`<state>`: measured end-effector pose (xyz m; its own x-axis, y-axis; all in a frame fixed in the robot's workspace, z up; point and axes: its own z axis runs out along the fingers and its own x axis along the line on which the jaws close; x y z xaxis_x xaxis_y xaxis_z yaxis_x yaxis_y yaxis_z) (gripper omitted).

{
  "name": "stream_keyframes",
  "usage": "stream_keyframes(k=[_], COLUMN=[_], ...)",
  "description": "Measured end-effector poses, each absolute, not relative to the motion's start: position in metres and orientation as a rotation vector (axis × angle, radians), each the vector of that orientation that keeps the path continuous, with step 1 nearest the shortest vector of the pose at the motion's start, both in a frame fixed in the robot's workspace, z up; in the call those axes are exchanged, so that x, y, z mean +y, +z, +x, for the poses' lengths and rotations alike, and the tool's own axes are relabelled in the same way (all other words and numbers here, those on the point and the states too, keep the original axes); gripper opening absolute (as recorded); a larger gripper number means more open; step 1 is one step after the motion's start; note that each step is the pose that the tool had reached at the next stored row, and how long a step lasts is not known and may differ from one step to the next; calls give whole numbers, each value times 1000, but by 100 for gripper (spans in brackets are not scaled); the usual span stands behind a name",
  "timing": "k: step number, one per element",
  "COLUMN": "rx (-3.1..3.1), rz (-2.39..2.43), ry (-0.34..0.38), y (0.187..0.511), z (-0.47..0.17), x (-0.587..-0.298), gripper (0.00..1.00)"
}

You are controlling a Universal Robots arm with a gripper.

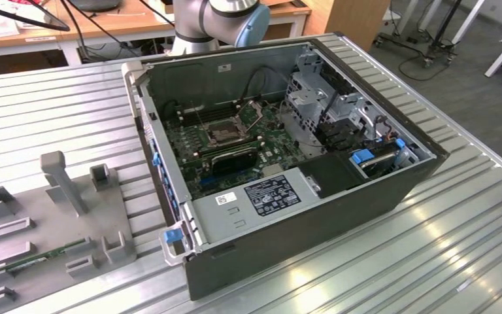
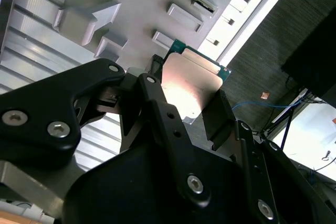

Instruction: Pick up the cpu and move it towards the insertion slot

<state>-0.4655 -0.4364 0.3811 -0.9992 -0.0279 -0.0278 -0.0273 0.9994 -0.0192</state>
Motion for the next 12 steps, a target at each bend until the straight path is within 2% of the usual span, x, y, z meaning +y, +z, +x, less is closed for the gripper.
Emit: stream_keyframes(k=[12], rx=[3113], rz=[-43], ry=[-29], y=[386], z=[-465], x=[-436], gripper=[55])
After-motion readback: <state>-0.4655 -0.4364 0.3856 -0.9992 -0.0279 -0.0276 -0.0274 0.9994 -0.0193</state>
